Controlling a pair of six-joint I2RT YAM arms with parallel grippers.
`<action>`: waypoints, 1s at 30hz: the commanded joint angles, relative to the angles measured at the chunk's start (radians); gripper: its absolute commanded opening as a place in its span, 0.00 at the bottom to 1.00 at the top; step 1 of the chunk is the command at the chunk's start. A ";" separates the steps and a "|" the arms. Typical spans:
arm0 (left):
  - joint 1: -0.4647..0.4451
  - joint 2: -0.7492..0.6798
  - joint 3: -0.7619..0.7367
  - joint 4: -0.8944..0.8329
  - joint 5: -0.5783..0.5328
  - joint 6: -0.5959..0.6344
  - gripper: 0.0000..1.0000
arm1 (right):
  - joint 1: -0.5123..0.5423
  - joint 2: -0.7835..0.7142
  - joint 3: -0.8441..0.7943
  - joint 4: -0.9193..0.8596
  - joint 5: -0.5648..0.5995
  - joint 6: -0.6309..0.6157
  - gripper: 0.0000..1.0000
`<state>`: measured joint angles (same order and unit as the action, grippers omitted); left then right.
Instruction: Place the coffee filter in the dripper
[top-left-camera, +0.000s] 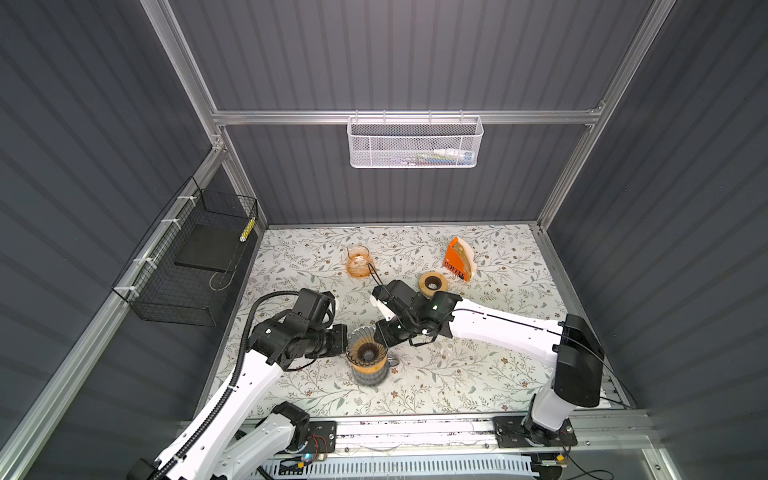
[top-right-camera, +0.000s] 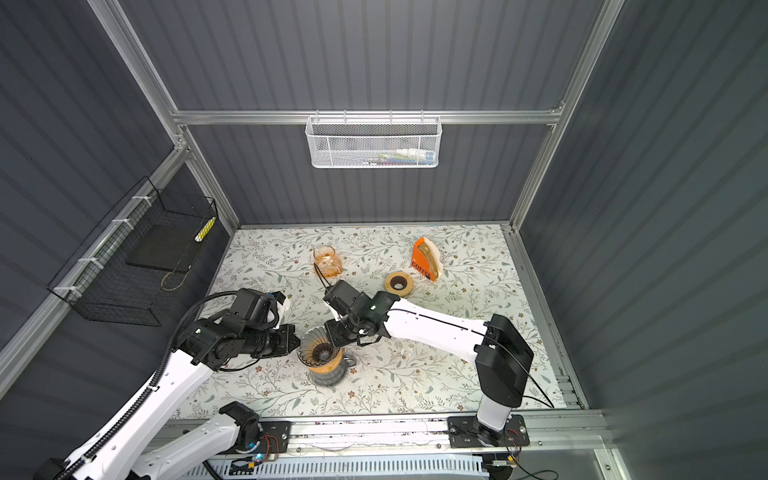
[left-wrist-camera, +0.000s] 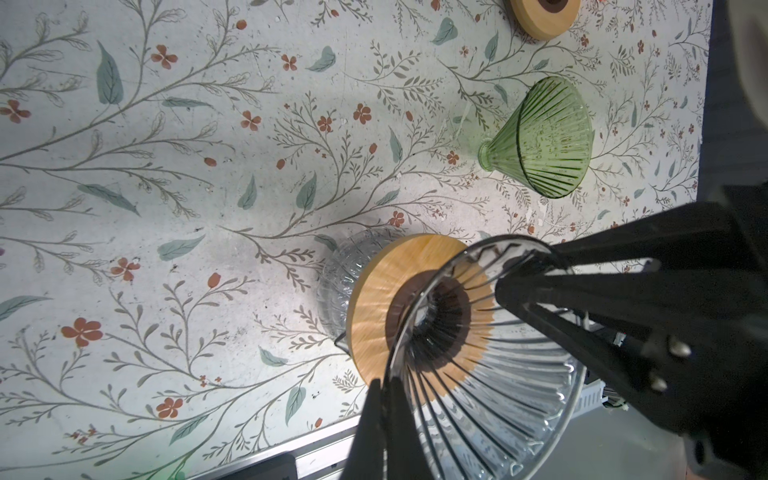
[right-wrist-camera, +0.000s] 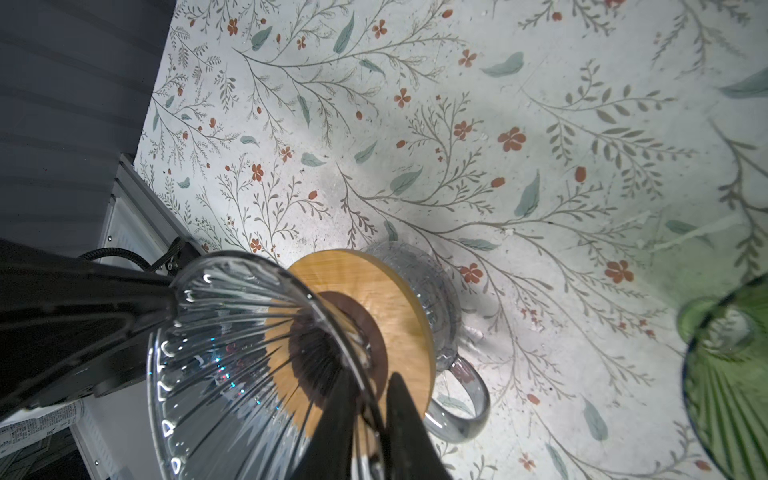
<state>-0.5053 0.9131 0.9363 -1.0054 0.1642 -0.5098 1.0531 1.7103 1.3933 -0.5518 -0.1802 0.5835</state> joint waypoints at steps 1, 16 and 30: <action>-0.007 0.000 0.025 -0.032 -0.031 -0.012 0.05 | 0.005 0.007 0.032 -0.021 0.018 -0.020 0.21; -0.007 -0.005 0.048 -0.030 -0.038 -0.014 0.13 | 0.003 -0.017 0.049 -0.043 0.036 -0.031 0.28; -0.007 -0.016 0.067 -0.020 -0.049 -0.033 0.14 | -0.014 -0.078 0.052 -0.032 0.043 -0.028 0.35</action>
<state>-0.5098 0.9054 0.9707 -1.0092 0.1272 -0.5282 1.0470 1.6737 1.4200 -0.5781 -0.1490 0.5632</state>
